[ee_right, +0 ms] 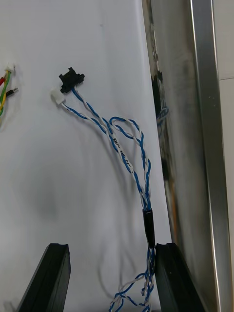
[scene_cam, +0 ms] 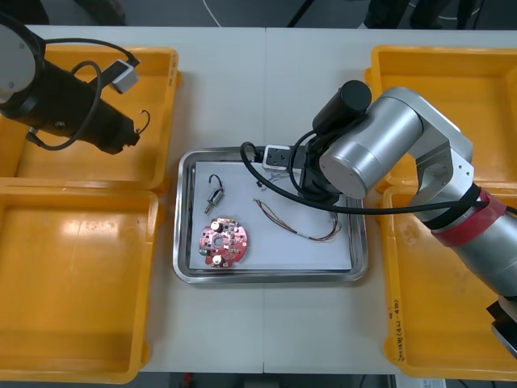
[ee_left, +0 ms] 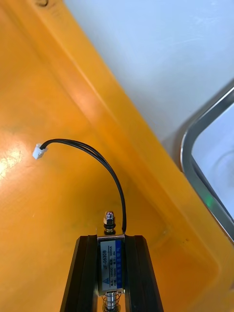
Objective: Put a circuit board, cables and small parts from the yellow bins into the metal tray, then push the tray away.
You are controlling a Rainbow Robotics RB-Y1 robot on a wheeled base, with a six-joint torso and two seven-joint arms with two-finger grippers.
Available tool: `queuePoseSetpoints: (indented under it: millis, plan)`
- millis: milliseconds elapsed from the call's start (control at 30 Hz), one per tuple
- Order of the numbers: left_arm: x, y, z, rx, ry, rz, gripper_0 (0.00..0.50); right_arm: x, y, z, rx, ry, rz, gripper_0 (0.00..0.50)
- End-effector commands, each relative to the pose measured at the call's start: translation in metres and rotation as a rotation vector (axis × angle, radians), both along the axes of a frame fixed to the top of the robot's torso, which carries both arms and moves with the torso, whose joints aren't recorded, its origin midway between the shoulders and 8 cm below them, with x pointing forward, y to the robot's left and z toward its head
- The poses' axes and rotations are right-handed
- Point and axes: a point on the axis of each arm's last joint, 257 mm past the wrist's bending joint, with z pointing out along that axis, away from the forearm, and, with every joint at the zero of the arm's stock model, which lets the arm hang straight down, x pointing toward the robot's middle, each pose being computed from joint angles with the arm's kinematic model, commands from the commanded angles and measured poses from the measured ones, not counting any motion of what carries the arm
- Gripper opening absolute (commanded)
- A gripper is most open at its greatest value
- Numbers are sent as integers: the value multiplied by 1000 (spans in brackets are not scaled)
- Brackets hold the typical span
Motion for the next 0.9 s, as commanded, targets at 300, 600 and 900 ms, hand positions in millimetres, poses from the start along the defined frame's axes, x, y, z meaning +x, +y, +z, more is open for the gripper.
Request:
queuePoseSetpoints:
  millis: [300, 600, 900]
  plan:
    - [-20, -12, 66, -12, -18, 118, 0, -2, 0, 6, -32, -37, 51, 500]
    - [-44, -27, 75, -33, 23, 192, 1, -7, 6, 16, -23, -43, 56, 500]
    - [-65, -52, 78, -32, 44, 262, 0, -36, -8, 53, -26, -4, -18, 500]
